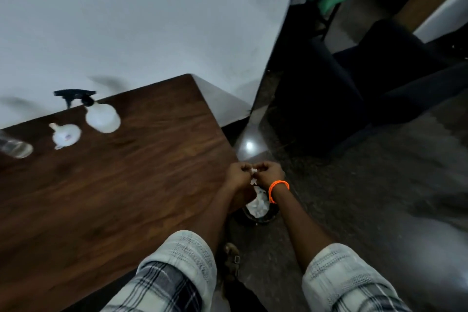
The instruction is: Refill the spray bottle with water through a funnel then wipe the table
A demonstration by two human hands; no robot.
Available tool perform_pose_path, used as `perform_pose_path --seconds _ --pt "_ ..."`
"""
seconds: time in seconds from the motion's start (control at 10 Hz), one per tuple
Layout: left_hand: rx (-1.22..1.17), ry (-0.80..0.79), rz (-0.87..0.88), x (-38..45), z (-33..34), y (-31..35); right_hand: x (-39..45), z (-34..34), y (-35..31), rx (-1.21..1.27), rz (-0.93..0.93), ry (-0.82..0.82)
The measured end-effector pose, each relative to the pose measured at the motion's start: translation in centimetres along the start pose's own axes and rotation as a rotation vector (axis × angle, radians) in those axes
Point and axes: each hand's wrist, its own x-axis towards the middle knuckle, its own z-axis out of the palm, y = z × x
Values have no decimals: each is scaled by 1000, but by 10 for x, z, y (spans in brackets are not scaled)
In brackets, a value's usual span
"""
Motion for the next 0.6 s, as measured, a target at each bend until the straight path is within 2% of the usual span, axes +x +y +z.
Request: perform_pose_path --seconds 0.2,0.3,0.4,0.6 --pt "159 -114 -32 30 55 -1 24 -47 33 13 46 100" --pt "341 -199 9 30 67 8 34 -64 46 1 60 106" --pt "493 -197 71 30 74 17 43 -75 58 -27 86 110" --pt "561 -26 72 33 54 22 52 -76 52 -65 81 88"
